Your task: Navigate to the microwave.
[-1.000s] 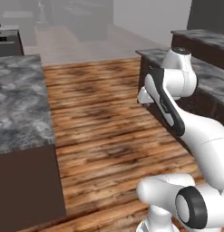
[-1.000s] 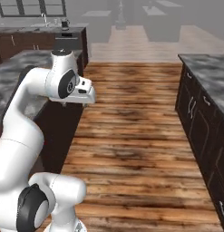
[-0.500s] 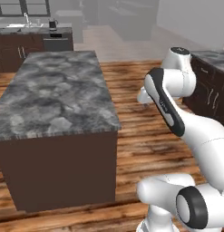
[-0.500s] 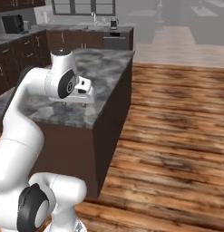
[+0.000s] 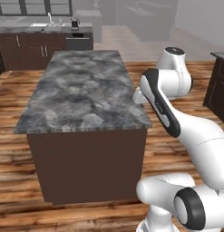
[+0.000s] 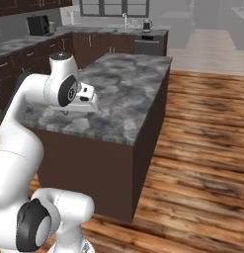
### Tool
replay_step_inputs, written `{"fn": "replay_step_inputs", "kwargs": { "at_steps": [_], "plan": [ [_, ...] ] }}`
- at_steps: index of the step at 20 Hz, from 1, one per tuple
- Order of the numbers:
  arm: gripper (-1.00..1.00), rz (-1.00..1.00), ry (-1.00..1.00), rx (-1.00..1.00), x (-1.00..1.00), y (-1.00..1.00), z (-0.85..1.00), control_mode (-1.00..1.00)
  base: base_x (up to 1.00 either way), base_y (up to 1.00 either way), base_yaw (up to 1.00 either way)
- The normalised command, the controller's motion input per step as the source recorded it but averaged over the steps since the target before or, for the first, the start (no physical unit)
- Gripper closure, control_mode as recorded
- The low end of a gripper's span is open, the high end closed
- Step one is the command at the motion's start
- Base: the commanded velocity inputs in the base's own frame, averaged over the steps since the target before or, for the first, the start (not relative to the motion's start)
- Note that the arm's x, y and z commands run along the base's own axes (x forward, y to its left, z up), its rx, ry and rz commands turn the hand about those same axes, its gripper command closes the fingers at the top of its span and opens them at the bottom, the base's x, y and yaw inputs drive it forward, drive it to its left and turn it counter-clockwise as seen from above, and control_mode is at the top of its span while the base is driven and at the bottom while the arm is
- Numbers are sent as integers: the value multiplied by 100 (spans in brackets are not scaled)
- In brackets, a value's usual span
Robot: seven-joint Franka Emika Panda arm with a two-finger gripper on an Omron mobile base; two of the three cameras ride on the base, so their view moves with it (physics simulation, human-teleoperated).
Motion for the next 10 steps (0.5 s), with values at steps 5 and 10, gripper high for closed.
{"fn": "replay_step_inputs", "kwargs": {
  "at_steps": [5,10],
  "plan": [
    [-100,0,0,0,0,0,0,100,26,97,0],
    [-100,0,0,0,0,0,0,100,31,100,0]
  ]
}}
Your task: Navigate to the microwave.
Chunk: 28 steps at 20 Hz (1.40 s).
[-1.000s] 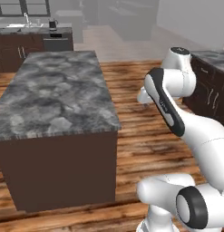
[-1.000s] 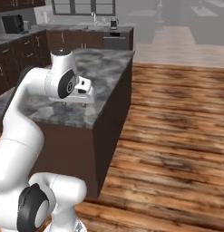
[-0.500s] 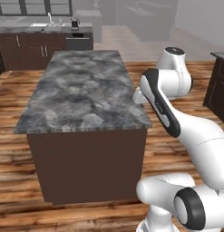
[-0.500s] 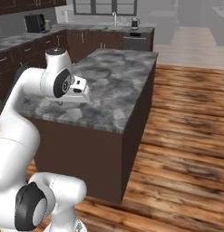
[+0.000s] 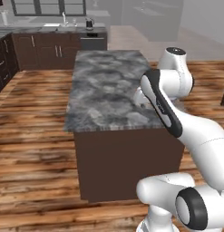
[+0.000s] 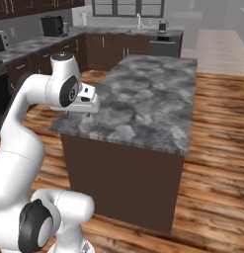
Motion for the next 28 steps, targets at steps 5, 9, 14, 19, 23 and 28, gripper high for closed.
{"fn": "replay_step_inputs", "kwargs": {
  "at_steps": [5,9,14,19,23,28],
  "plan": [
    [-100,0,0,0,0,0,0,100,30,100,0],
    [-100,0,0,0,0,0,0,100,24,67,-1],
    [-100,0,0,0,0,0,0,100,5,56,-2],
    [-100,0,0,0,0,0,0,100,11,100,3],
    [-100,0,0,0,0,0,0,100,19,100,5],
    [-100,0,0,0,0,0,0,100,22,73,4]
  ]
}}
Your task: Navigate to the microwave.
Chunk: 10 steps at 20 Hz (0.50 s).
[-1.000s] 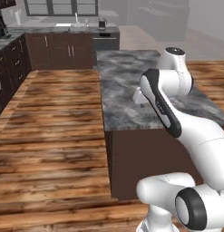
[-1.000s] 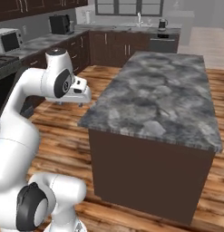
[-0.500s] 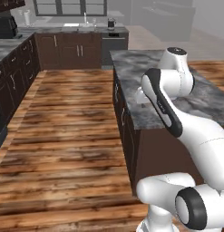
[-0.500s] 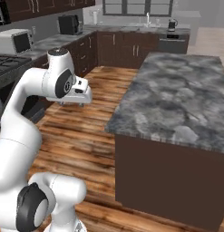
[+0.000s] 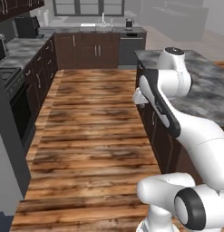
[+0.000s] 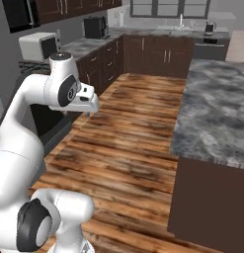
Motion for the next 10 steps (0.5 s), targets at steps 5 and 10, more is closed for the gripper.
{"fn": "replay_step_inputs", "kwargs": {
  "at_steps": [5,10],
  "plan": [
    [-100,0,0,0,0,0,0,100,20,3,0],
    [-100,0,0,0,0,0,0,100,67,23,0]
  ]
}}
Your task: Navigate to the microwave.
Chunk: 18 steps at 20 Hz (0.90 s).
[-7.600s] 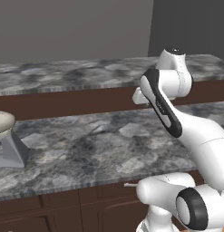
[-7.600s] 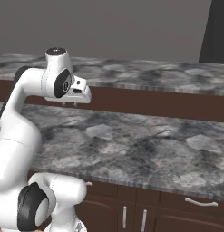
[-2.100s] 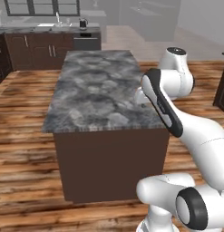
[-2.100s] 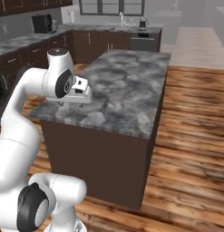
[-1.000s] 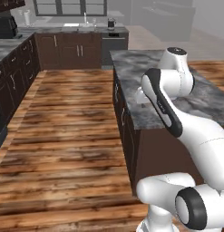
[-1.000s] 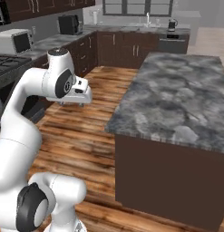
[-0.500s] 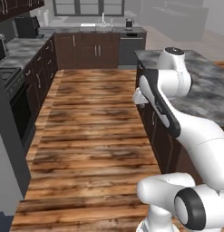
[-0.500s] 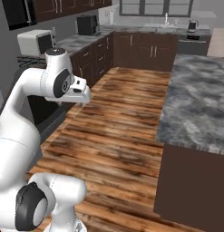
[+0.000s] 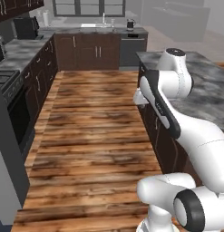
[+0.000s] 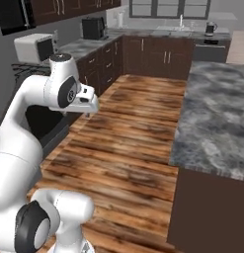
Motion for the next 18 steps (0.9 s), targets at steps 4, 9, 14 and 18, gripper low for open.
{"fn": "replay_step_inputs", "kwargs": {
  "at_steps": [4,9,14,18],
  "plan": [
    [-100,0,0,0,0,0,0,100,52,51,-2],
    [-100,0,0,0,0,0,0,100,71,45,-3],
    [-100,0,0,0,0,0,0,100,96,41,-4],
    [-100,0,0,0,0,0,0,100,100,40,-4]
  ]
}}
